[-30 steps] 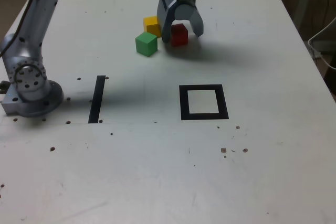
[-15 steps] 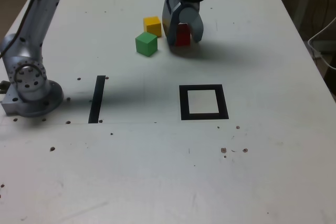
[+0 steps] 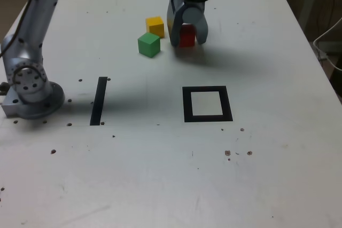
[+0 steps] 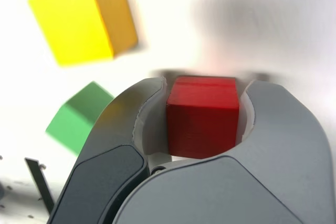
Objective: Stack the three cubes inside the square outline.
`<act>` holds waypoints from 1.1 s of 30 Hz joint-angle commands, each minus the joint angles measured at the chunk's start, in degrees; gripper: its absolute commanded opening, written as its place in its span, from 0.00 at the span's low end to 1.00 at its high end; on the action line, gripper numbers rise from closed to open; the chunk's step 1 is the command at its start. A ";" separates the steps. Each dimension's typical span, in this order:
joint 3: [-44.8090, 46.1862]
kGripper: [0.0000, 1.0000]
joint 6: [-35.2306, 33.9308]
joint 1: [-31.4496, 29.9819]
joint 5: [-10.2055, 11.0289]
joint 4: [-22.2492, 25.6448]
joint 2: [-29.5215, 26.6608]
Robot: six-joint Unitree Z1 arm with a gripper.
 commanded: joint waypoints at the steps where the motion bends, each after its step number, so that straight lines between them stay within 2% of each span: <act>1: 0.84 0.18 -0.17 -1.64 0.14 0.50 -2.53; 8: 4.20 0.18 -2.81 -8.72 0.25 1.94 -8.95; 15: 7.47 0.18 -11.44 -19.09 0.14 3.66 -12.46; 24: 8.76 0.18 -19.93 -28.13 -1.52 2.28 -11.07; 33: 6.90 0.18 -23.52 -31.80 -3.84 1.77 -7.19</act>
